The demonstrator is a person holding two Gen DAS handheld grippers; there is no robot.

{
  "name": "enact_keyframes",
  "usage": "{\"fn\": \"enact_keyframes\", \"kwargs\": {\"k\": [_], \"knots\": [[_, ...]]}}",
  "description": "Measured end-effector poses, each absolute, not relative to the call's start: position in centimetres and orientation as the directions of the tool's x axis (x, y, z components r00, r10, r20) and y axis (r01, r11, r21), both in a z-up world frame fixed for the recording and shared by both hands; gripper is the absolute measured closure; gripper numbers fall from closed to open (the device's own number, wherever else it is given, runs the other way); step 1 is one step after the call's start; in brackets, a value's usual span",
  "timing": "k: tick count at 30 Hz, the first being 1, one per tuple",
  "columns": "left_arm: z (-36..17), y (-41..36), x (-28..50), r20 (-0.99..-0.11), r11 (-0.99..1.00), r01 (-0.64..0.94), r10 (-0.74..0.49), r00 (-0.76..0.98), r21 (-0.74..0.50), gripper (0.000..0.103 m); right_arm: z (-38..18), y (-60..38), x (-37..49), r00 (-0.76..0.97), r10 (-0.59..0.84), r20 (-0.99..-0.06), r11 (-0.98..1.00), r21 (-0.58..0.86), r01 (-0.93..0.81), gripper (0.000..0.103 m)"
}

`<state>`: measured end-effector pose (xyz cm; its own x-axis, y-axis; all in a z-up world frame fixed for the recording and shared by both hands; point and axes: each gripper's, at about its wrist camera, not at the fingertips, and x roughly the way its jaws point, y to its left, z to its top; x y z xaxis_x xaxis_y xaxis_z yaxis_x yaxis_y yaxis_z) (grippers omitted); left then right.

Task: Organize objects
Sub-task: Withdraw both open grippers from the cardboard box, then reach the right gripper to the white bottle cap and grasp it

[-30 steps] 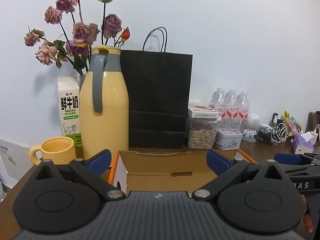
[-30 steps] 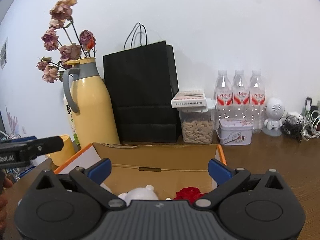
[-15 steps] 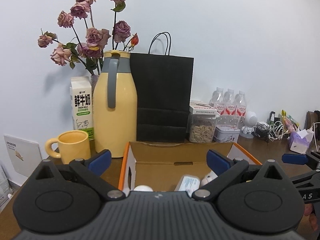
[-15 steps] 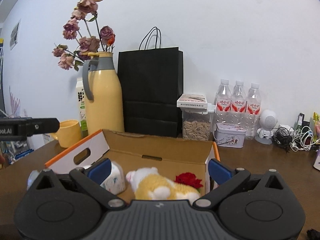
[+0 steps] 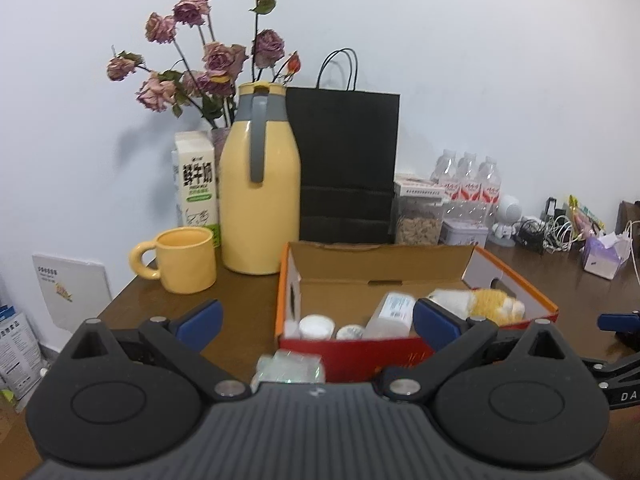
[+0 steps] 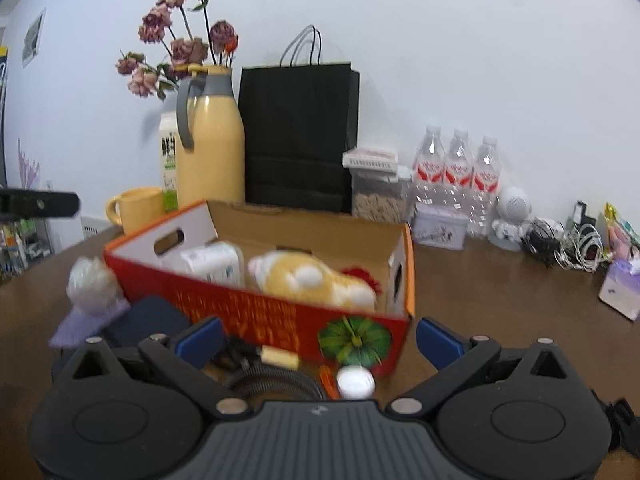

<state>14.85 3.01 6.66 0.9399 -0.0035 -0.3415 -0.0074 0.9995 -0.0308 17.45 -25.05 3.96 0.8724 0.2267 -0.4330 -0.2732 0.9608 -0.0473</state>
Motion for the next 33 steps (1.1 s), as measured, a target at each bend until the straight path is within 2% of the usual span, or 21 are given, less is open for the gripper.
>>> {"fn": "enact_keyframes", "kwargs": {"k": [12, 14, 18, 22, 26, 28, 33], "knots": [[4.8, 4.4, 12.6, -0.392, 0.998, -0.047, 0.029, 0.919, -0.036, 0.0, -0.3, -28.3, 16.1, 0.83, 0.128, -0.543, 0.973, -0.092, -0.211, 0.0], [4.7, 4.5, 12.4, -0.396, 0.998, -0.051, 0.031, 0.918, -0.039, 0.0, -0.6, -28.6, 16.4, 0.827, 0.107, -0.551, 0.976, -0.103, -0.194, 0.003], [4.4, 4.7, 12.1, -0.404, 0.997, -0.061, 0.04, 0.914, -0.038, 0.0, -1.1, -28.5, 17.4, 0.805, 0.117, -0.581, 0.969, -0.113, -0.222, 0.025], [4.2, 4.9, 12.0, -0.413, 0.997, -0.07, 0.046, 0.909, -0.042, 0.0, -1.4, -28.2, 18.6, 0.788, 0.137, -0.6, 0.961, -0.112, -0.252, 0.039], [4.0, 5.0, 11.9, -0.419, 0.996, -0.075, 0.05, 0.907, -0.043, 0.0, -1.4, -28.5, 19.6, 0.773, 0.185, -0.607, 0.957, -0.068, -0.282, 0.048], [3.9, 5.1, 11.9, -0.42, 0.996, -0.078, 0.052, 0.906, -0.045, 0.0, -1.5, -28.6, 20.0, 0.766, 0.211, -0.607, 0.953, -0.048, -0.299, 0.058], [3.8, 5.2, 12.0, -0.421, 0.995, -0.091, 0.062, 0.905, -0.049, 0.0, -1.7, -28.5, 20.1, 0.756, 0.265, -0.598, 0.94, -0.016, -0.341, 0.075]]}}
